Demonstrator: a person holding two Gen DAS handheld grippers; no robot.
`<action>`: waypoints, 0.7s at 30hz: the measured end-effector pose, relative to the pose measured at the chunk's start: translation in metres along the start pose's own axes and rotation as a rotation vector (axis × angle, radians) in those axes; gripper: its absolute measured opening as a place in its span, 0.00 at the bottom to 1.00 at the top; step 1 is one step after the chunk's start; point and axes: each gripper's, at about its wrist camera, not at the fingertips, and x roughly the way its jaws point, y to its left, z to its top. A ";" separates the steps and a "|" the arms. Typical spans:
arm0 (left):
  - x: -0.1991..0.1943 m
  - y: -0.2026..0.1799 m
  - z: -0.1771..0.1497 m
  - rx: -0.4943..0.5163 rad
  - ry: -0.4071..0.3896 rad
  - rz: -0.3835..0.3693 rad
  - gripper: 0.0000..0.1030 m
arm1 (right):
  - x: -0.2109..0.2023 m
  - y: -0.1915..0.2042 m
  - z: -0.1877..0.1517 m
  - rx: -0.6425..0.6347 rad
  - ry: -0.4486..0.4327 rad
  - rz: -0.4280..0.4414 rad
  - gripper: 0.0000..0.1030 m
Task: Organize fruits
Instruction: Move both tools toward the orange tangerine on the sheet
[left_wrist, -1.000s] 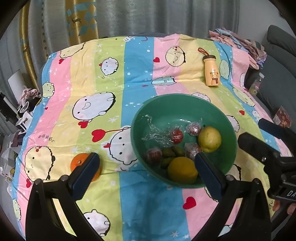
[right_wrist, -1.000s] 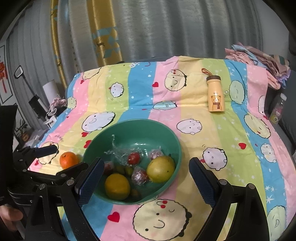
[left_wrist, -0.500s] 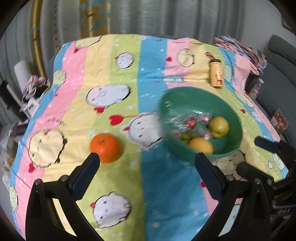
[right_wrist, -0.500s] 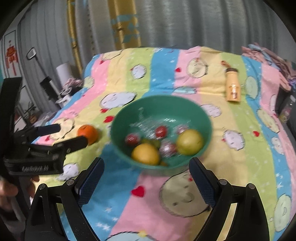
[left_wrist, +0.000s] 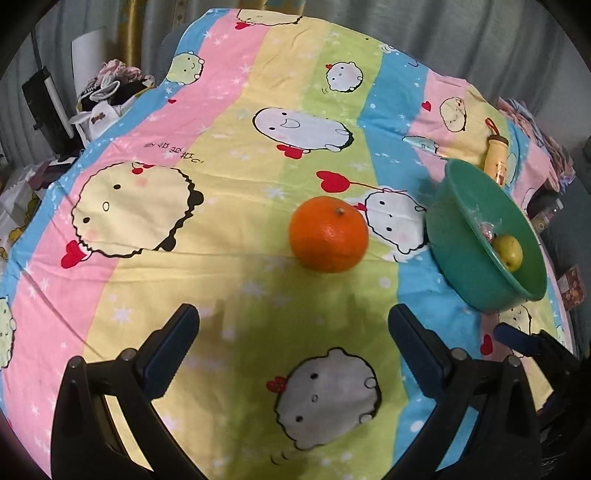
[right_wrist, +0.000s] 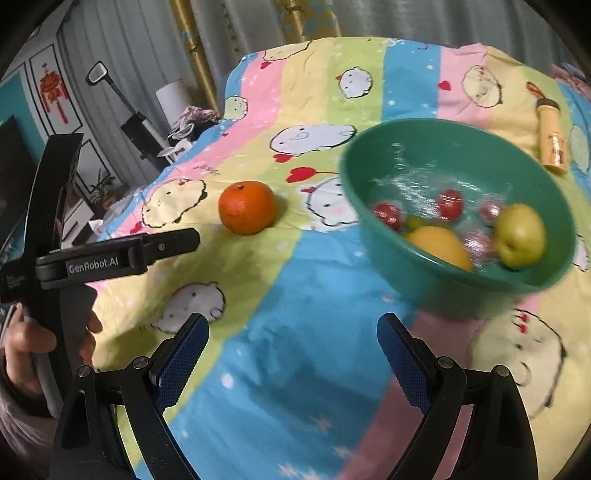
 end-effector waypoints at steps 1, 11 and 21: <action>0.002 0.001 0.003 0.007 0.000 -0.014 0.99 | 0.005 0.004 0.003 -0.010 0.001 0.003 0.90; 0.028 0.009 0.029 0.035 0.005 -0.099 0.99 | 0.053 0.036 0.044 -0.104 0.003 0.019 0.90; 0.050 0.013 0.038 0.062 0.036 -0.169 0.93 | 0.088 0.046 0.063 -0.097 0.015 0.020 0.90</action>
